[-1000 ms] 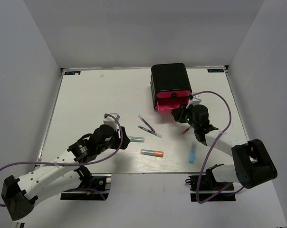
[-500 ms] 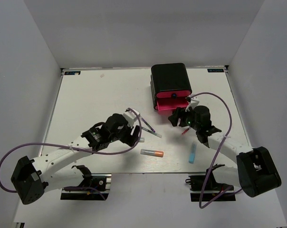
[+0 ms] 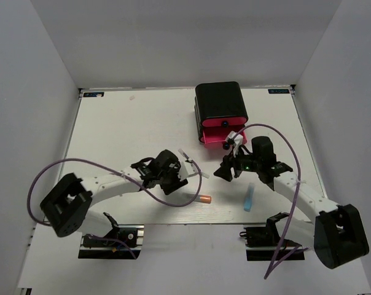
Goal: Sort the stationery into containers
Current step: Grab a piece of stationery with the left arm
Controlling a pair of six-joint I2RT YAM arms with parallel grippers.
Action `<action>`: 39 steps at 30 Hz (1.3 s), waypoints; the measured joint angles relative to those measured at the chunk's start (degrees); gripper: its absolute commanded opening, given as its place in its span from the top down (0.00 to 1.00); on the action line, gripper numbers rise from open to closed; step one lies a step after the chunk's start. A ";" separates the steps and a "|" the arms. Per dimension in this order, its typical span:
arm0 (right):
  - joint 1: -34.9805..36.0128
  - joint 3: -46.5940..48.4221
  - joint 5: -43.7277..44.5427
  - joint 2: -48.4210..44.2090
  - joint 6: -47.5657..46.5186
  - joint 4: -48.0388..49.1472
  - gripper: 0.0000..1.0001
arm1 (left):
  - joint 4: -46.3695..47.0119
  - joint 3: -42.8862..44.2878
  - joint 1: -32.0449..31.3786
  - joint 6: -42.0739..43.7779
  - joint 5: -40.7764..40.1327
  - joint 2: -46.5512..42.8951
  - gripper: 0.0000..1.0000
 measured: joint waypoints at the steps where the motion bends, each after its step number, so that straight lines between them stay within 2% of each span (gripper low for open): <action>1: 0.00 0.00 -0.83 -1.70 -1.01 -0.46 0.35 | -0.02 0.17 0.00 0.90 0.17 1.97 0.42; 3: 0.00 0.00 -2.08 -5.14 -2.71 -0.20 0.35 | -0.11 0.92 0.00 2.29 0.48 6.05 0.49; 6: -0.17 0.00 -2.38 -9.75 -4.26 -0.04 0.34 | 0.09 2.67 0.00 3.89 0.68 10.34 0.50; 9: -0.76 -0.07 -2.38 -13.11 -5.25 0.52 0.34 | 0.59 4.07 0.00 5.07 0.70 11.78 0.56; 16: -2.19 -0.87 -2.47 -17.07 -6.91 1.42 0.34 | 0.87 6.95 0.04 6.23 0.79 14.67 0.58; 20: -2.93 -1.53 -2.49 -17.53 -7.54 1.38 0.33 | 0.04 6.82 0.04 5.68 0.04 12.33 0.46; 21: -2.97 -1.62 -2.49 -17.53 -7.58 1.36 0.33 | 0.09 6.82 0.04 5.53 -0.55 11.26 0.35; 25: -3.06 -1.66 -2.69 -17.53 -7.72 1.33 0.33 | 1.42 7.26 0.20 3.26 -5.20 7.98 0.12; 28: -3.13 -1.68 -2.69 -17.53 -7.74 1.33 0.33 | -2.10 12.24 1.25 -4.48 -10.97 10.73 0.12; 32: -3.34 -1.70 -2.62 -17.53 -7.74 1.33 0.33 | -11.56 30.23 3.52 -22.38 -18.03 22.47 0.12; 34: -3.37 -1.70 -2.45 -17.59 -7.74 1.36 0.33 | -15.30 35.36 4.24 -31.32 -20.94 26.01 0.12; 39: -3.39 -1.70 -2.21 -17.75 -7.72 1.36 0.33 | -23.39 35.89 5.66 -50.34 -23.39 27.82 0.20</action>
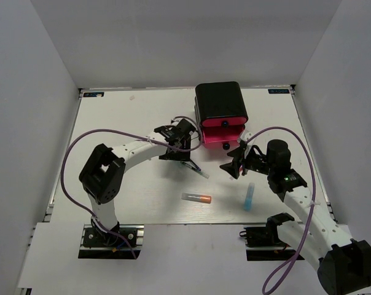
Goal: Sort the stationery into containers
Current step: Grab a piece of stationery with the left arm
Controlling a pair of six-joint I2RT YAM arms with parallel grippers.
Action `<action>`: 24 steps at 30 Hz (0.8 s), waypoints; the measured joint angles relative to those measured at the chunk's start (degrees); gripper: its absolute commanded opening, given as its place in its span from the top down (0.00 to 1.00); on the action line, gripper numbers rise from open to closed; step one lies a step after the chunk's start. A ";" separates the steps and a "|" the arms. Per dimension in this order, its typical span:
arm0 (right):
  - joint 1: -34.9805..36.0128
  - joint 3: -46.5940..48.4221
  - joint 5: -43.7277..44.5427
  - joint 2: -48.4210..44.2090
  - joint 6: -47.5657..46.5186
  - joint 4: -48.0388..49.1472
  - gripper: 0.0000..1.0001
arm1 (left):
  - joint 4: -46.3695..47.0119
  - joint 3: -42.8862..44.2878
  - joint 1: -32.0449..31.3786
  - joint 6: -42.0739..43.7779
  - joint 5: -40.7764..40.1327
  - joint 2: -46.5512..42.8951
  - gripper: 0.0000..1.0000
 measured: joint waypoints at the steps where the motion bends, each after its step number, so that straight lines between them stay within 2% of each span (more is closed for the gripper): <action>1: 0.00 -0.02 0.07 -0.07 0.00 0.00 0.33 | -1.25 -0.04 0.44 -3.63 0.04 0.04 0.22; 6: -0.20 -0.02 0.26 -1.07 0.00 0.11 0.33 | -3.50 -1.05 2.54 -17.16 0.39 0.00 0.28; 10: -0.37 -0.02 0.39 -1.25 0.00 0.17 0.33 | -2.80 -4.44 3.89 -23.74 0.90 0.00 0.33; 16: -0.39 -0.02 0.42 -1.44 0.00 0.20 0.33 | -0.85 -5.51 4.83 -29.53 1.75 0.50 0.36; 24: -0.96 -0.17 0.42 -1.51 0.00 0.24 0.33 | 1.92 -4.96 4.87 -32.76 3.10 1.51 0.36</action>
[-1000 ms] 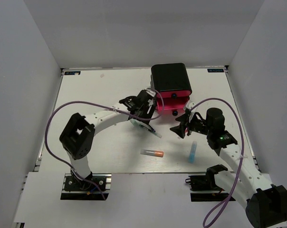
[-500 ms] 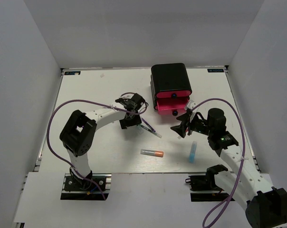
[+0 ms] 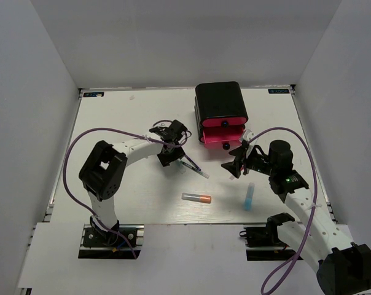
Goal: Sort the stationery into containers
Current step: Grab a piece of stationery with the left arm
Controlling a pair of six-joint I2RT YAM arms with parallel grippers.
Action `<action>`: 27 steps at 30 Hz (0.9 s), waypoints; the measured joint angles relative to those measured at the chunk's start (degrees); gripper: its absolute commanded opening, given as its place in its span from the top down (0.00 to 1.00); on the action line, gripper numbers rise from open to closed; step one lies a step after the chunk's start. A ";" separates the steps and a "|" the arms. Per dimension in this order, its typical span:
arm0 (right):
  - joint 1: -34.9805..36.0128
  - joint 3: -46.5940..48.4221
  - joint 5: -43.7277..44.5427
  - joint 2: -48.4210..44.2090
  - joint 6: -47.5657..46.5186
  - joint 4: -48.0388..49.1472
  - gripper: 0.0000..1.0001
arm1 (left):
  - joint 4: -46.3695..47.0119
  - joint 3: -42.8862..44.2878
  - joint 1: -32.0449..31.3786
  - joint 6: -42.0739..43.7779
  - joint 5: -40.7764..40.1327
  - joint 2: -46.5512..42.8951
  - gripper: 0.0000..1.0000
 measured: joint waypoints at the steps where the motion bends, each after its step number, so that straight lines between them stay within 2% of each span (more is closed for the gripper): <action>1: 0.00 -0.04 0.00 0.00 0.00 -0.02 0.33 | 0.07 0.11 0.00 -0.28 0.02 0.00 0.36; 10: -0.50 -0.07 0.04 -0.42 0.00 -0.02 0.33 | -4.85 10.16 0.63 -2.82 -0.02 8.96 0.38; 17: -0.90 -0.07 0.13 -1.09 0.02 0.00 0.33 | -7.30 11.13 1.20 -3.69 -0.83 9.79 0.54; 27: -1.62 -0.07 0.11 -1.57 0.17 0.00 0.33 | -11.02 11.08 1.97 -0.79 -4.70 9.86 0.52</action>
